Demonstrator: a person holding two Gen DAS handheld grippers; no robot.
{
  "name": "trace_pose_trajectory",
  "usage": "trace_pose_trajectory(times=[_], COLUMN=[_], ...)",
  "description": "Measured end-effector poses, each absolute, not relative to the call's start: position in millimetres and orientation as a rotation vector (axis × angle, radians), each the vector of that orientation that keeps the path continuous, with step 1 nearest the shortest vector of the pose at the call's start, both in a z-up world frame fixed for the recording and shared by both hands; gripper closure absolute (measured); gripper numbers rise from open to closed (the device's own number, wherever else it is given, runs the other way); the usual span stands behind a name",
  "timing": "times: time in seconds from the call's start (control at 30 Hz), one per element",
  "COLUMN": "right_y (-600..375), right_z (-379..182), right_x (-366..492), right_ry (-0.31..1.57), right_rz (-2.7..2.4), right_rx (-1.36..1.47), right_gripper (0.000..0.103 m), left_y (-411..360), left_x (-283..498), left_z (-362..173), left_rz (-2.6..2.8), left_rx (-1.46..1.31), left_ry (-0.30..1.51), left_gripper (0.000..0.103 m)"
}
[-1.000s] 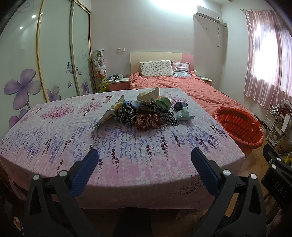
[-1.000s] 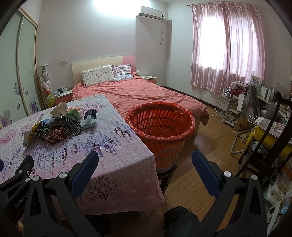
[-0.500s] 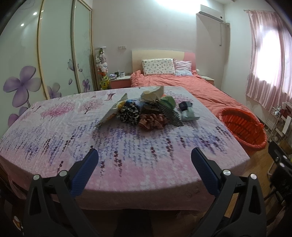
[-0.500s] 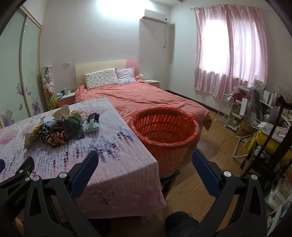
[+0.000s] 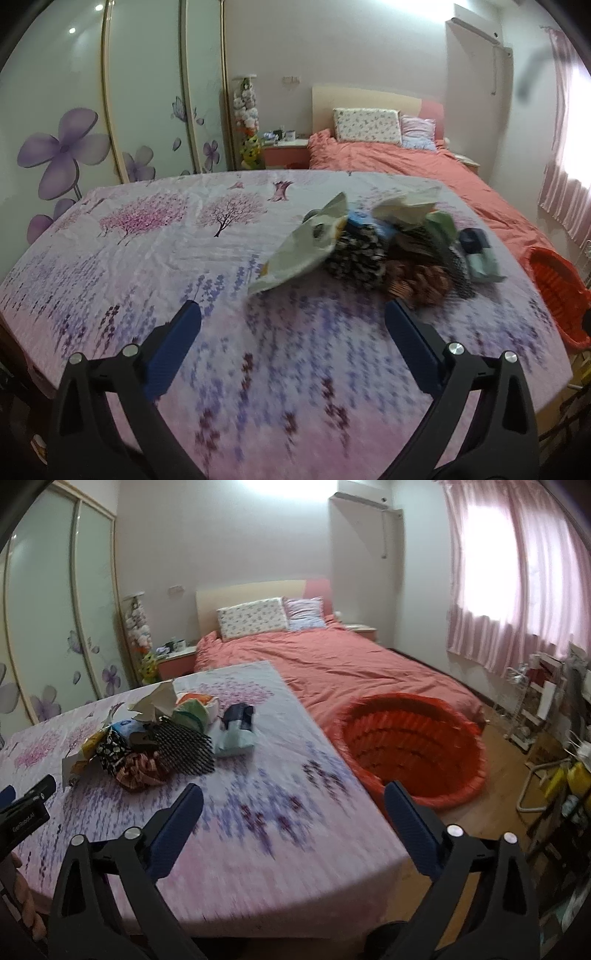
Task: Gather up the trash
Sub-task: 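Grasp the cream snack bag with the left tool while the right tool grasps the blue-teal packet, then carry both held items into the orange basket and open both tools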
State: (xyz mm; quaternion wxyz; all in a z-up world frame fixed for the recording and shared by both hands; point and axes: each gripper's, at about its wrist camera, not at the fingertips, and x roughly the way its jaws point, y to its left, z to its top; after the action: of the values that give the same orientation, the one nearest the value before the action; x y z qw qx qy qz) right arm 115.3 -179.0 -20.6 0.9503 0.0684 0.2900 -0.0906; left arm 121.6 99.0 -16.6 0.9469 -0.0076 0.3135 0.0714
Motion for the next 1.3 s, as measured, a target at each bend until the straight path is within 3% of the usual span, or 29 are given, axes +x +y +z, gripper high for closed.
trace_pose_trajectory(times=[0.23,0.4,0.73,0.97,1.03,1.3], right_y=[-173,-168,-164,-159,-159,-165], right_z=[-31,-40,-70,-69,-71,-72], right_x=[182,222,275,276,278,279], right_ry=[0.674,0.730,0.869,0.889,0.884,0.880], right_rz=[-0.136,-0.102,-0.093,-0.054,-0.054,-0.036], right_rx=[0.173,0.204,0.239,0.219,0.212,0.222], right_gripper=[0.019,0.033,0.043,0.056,0.057,0.067], left_y=[101,100,103,121,126,137], left_x=[164,189,226,240,243,251], left_z=[-34,-42,-59,-66,-66,-59], left_rz=[0.129,0.119,0.109,0.074,0.054,0.007], left_rx=[0.010,0.034,0.052,-0.016,-0.045,-0.092], left_ry=[0.708,0.733,0.781,0.817,0.815,0.800], left_gripper=[0.012,0.020,0.033,0.057,0.060,0.089])
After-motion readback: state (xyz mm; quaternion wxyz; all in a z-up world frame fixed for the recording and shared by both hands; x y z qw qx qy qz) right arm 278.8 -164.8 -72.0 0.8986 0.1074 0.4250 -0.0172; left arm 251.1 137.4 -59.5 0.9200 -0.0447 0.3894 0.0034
